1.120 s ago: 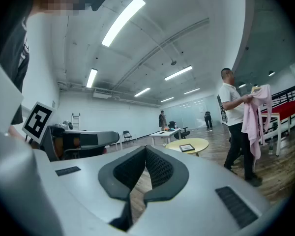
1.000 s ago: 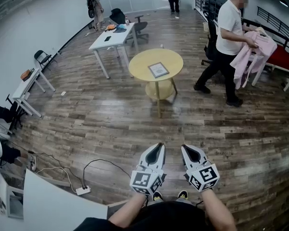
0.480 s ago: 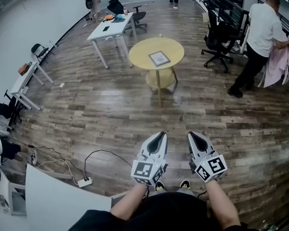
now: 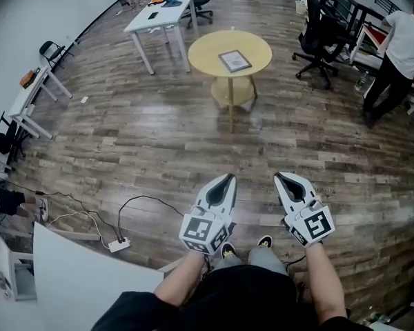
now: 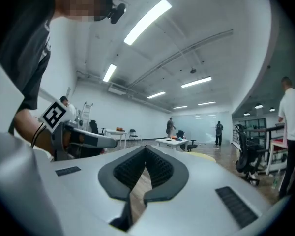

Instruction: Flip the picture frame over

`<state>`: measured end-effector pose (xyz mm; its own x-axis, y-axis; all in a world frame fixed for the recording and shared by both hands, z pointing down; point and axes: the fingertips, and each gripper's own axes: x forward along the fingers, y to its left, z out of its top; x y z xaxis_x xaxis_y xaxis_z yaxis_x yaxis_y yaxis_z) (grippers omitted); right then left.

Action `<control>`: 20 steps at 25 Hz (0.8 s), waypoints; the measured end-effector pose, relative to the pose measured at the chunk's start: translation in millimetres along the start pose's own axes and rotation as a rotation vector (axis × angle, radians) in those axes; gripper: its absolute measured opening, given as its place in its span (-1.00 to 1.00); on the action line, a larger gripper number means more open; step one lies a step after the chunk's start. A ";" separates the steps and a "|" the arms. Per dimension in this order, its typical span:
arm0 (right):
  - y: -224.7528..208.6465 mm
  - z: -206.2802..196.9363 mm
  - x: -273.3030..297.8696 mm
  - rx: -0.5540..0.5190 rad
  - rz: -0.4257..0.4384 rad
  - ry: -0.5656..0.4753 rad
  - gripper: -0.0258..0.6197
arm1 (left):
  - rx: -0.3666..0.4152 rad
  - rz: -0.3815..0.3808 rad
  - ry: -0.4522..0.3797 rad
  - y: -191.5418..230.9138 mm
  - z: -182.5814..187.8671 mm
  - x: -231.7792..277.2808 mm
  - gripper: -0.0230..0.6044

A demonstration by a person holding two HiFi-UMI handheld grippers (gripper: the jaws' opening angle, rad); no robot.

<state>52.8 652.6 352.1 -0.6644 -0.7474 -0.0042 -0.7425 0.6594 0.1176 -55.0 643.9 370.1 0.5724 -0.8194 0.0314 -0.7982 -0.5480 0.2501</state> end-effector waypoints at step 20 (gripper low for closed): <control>-214.0 -48.6 107.6 0.187 -0.017 -0.072 -0.87 | 0.020 0.117 -0.035 53.1 11.5 217.5 -0.80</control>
<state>144.4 427.1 374.7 -0.6514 -0.7549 -0.0765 -0.7518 0.6557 -0.0699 25.0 434.7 379.2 0.4686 -0.8830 0.0249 -0.8628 -0.4515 0.2273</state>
